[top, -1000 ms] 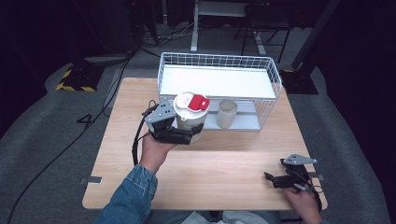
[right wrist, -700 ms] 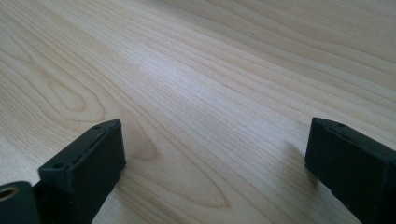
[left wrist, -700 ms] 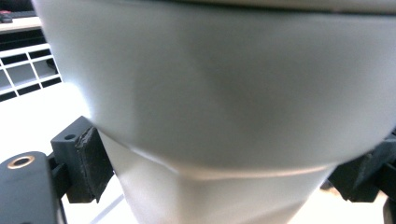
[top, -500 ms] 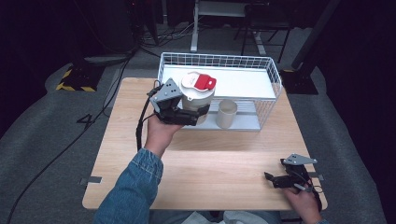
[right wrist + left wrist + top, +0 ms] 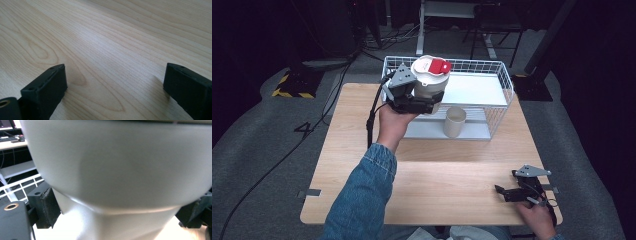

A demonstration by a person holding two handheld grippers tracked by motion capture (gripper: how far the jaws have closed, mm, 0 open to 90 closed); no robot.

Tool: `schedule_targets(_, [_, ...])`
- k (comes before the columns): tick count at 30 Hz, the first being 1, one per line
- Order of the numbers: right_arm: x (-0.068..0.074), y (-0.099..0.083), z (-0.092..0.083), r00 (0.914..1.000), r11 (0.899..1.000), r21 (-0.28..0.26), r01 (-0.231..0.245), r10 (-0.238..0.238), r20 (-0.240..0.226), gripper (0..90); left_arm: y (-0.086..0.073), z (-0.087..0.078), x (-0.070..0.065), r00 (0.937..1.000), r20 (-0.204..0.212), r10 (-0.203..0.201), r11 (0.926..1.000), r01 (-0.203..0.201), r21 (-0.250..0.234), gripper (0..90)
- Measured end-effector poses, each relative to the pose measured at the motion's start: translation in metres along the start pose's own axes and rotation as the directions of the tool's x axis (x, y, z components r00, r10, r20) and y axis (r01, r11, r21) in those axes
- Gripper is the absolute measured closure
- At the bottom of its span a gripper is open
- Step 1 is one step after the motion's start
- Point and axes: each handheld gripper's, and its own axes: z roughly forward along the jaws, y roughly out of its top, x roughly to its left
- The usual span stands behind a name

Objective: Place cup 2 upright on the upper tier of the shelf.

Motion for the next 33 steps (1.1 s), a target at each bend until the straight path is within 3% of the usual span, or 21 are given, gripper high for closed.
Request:
schedule_targets(7, [0.0, 0.0, 0.0, 1.0, 1.0, -0.001, 0.003, -0.003, -0.002, 5.0, 0.009, 0.021, 0.007, 0.9998, -0.013, -0.017, 0.9999, 0.017, 0.005, 11.0])
schedule_targets(26, [0.001, 0.0, 0.0, 0.9999, 1.0, -0.002, 0.008, -0.008, -0.013, 5.1, 0.018, 0.072, 0.027, 0.9942, -0.098, -0.044, 0.999, 0.045, 0.003, 11.0])
schedule_targets(33, [0.001, 0.0, 0.0, 0.9998, 1.0, -0.002, 0.013, -0.013, -0.014, 5.1, 0.013, 0.087, 0.034, 0.9883, -0.122, -0.091, 0.9953, 0.095, 0.021, 11.0])
